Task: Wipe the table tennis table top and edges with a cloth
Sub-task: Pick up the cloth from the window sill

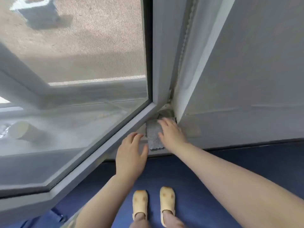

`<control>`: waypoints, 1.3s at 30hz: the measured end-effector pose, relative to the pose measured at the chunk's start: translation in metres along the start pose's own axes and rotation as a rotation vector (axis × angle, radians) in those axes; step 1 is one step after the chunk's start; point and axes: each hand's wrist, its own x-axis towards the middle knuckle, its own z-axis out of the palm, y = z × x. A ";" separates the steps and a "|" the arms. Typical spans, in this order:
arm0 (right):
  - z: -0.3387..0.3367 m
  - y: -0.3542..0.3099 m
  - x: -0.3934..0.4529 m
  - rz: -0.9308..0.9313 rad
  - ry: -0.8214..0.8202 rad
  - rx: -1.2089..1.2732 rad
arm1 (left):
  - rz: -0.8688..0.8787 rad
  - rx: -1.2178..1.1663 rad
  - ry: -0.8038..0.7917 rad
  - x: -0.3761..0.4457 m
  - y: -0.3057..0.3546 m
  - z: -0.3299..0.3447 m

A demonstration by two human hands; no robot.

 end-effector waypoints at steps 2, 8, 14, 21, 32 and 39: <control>0.008 0.002 0.022 0.022 0.020 -0.040 | 0.033 -0.021 -0.024 0.011 -0.002 0.004; 0.027 0.007 0.044 0.045 0.101 -0.202 | 0.078 -0.038 -0.058 0.023 -0.015 0.013; 0.020 0.005 0.032 0.003 0.203 -0.070 | 0.092 -0.069 -0.083 0.026 -0.020 0.013; -0.003 -0.005 -0.058 0.119 0.337 0.344 | 0.168 -0.123 -0.053 0.022 -0.006 -0.019; -0.061 0.026 -0.267 0.707 1.078 0.728 | 0.738 -0.084 -0.228 -0.023 0.144 -0.013; -0.064 0.084 -0.434 1.123 1.422 0.681 | 1.056 -0.119 -0.484 -0.132 0.291 0.073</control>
